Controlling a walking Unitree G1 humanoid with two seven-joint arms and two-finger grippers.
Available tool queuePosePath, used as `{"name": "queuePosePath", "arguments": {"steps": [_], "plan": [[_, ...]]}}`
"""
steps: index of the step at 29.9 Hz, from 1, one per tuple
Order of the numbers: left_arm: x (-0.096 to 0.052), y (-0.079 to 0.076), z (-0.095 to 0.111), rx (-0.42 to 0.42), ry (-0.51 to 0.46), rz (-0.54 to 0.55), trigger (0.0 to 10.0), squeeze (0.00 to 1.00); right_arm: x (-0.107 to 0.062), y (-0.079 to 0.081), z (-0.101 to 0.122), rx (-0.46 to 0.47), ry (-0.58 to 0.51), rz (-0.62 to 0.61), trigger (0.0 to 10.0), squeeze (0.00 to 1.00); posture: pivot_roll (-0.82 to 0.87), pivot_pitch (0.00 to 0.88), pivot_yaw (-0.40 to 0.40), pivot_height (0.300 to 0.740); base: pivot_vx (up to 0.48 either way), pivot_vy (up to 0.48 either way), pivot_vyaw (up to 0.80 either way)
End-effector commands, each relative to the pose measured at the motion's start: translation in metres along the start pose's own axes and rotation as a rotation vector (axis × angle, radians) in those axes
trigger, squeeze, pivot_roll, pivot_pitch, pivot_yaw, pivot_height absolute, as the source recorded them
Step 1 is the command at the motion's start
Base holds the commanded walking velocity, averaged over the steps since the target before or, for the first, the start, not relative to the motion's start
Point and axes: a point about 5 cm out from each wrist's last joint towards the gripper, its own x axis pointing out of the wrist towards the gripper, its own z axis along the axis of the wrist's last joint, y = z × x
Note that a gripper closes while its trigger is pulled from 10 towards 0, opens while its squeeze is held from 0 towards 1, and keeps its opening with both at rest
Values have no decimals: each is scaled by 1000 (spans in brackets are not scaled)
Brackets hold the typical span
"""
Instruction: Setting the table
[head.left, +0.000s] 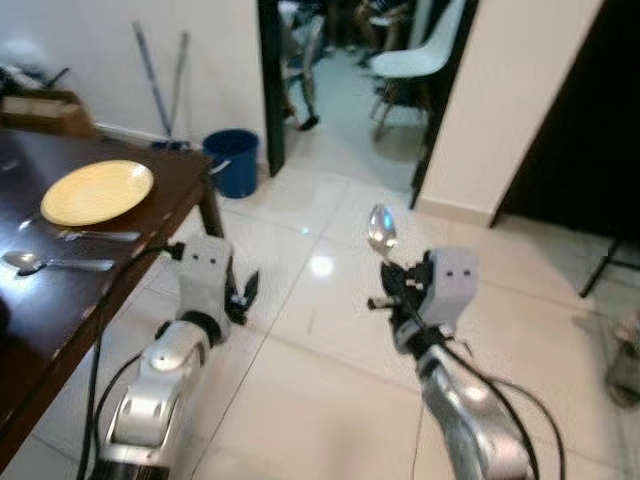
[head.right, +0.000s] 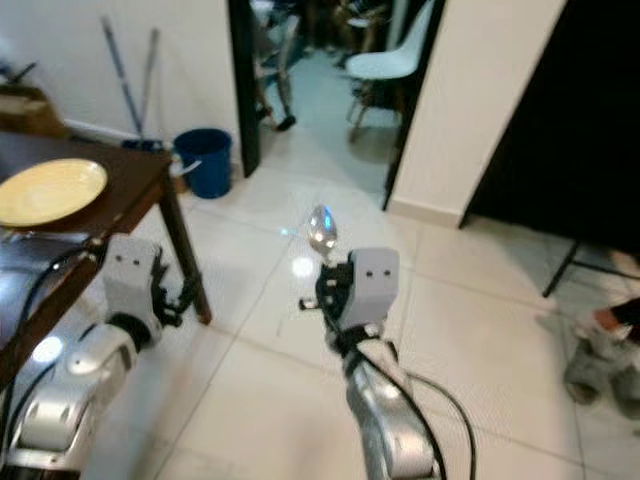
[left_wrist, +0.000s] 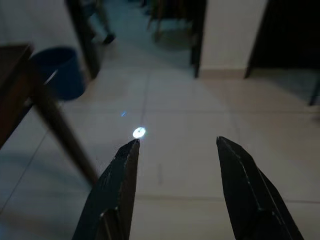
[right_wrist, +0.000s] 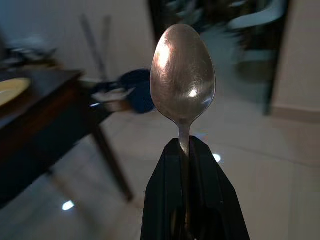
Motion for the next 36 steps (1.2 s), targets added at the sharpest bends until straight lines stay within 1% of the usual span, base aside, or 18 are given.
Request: {"name": "queuePosePath", "arguments": {"steps": [1, 36], "plan": [[-2, 2, -5, 2, 17, 10, 10000, 0, -1, 5, -4, 15, 13, 11, 10000, 0, -50, 0, 91, 740, 0, 0, -800], [0, 0, -6, -8, 20, 2, 10000, 0, 0, 4, -6, 10, 24, 5, 10000, 0, -49, 0, 94, 740, 0, 0, -800]]}}
